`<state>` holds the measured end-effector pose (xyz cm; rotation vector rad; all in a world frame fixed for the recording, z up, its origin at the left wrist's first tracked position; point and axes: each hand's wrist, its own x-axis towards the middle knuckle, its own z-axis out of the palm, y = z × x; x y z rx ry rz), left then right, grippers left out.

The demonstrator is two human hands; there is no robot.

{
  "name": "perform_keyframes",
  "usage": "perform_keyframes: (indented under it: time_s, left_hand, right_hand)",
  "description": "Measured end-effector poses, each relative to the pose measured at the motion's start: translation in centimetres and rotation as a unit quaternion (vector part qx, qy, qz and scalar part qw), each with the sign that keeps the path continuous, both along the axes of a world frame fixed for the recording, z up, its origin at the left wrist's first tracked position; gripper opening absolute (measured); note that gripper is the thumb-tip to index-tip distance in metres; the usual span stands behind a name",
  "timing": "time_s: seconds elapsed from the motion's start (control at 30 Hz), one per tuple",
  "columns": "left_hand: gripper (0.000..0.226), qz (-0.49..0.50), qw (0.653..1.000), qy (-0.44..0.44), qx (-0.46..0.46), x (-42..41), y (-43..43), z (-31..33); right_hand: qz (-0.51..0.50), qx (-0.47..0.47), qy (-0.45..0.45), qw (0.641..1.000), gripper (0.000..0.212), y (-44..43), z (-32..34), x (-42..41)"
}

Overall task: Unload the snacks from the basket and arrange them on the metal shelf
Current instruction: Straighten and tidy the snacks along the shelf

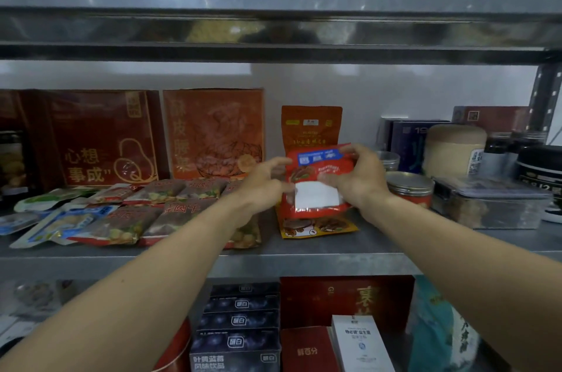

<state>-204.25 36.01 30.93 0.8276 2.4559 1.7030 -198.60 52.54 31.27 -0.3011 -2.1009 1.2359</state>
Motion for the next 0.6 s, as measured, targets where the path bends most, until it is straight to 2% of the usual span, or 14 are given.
perform_keyframes:
  time_s: [0.1,0.27,0.4,0.6]
  left_hand:
    - [0.045,0.032,0.999,0.025,0.0,-1.1,-0.4,0.1]
    - [0.042,0.033,0.982,0.087,-0.163,-1.6,-0.6,-1.1]
    - [0.04,0.008,0.943,0.154,-0.294,-1.0,-0.2,-1.1]
    - [0.039,-0.065,0.899,0.125,-0.415,-0.9,0.6,-1.5]
  right_hand:
    - [-0.03,-0.043,0.048,0.997,0.062,0.7,1.9,0.5]
    - [-0.061,-0.034,0.062,0.996,0.061,2.0,3.0,1.0]
    - [-0.063,-0.025,0.05,0.996,0.058,2.0,2.6,1.1]
    - [-0.054,-0.012,0.037,0.998,0.056,1.8,2.3,1.1]
